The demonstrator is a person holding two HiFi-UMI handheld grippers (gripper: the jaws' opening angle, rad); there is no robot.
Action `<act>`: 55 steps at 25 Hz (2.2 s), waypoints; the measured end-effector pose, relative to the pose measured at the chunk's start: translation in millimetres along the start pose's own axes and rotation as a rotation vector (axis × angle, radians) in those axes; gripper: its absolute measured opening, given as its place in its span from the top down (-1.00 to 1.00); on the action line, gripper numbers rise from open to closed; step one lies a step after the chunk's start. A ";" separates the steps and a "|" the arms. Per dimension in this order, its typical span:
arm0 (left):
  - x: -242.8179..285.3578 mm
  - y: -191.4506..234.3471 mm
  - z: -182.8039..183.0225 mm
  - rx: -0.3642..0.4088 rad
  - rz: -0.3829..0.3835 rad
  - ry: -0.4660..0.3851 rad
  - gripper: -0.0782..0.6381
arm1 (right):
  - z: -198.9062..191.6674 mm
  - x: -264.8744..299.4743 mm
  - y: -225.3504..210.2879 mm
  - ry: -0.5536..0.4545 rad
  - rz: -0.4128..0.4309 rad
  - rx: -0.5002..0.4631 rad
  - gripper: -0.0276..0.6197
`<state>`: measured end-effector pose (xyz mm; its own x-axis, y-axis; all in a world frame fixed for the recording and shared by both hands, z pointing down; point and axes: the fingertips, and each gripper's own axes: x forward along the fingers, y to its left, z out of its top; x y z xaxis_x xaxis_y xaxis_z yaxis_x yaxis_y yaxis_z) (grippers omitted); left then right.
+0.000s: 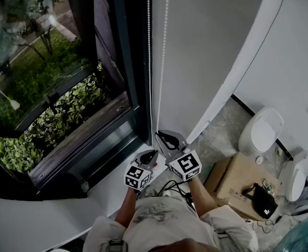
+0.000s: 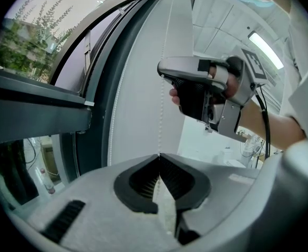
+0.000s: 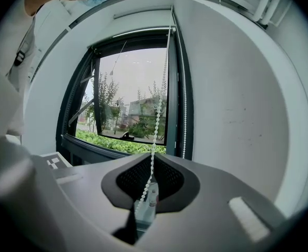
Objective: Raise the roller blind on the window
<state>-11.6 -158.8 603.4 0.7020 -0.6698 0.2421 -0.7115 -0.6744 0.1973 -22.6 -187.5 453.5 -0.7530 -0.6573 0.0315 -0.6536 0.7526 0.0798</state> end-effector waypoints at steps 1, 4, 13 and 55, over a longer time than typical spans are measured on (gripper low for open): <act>-0.2 -0.1 0.6 0.002 0.001 0.000 0.74 | 0.5 -0.2 -0.1 0.001 -0.003 -0.007 0.83; -1.1 0.1 2.7 0.004 0.005 -0.007 0.74 | 0.8 -1.2 -0.3 0.005 -0.013 -0.026 0.82; -11.2 2.3 19.9 0.013 0.025 -0.052 0.61 | 3.3 -11.4 0.1 0.014 -0.033 -0.044 0.69; -91.6 -43.3 127.4 0.114 0.016 -0.258 0.76 | 15.4 -67.5 38.2 -0.017 -0.022 0.028 0.90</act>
<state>-41.1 -107.9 451.7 0.6859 -0.7276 -0.0081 -0.7246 -0.6840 0.0840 2.1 -113.8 439.1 -0.7396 -0.6729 0.0135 -0.6715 0.7392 0.0521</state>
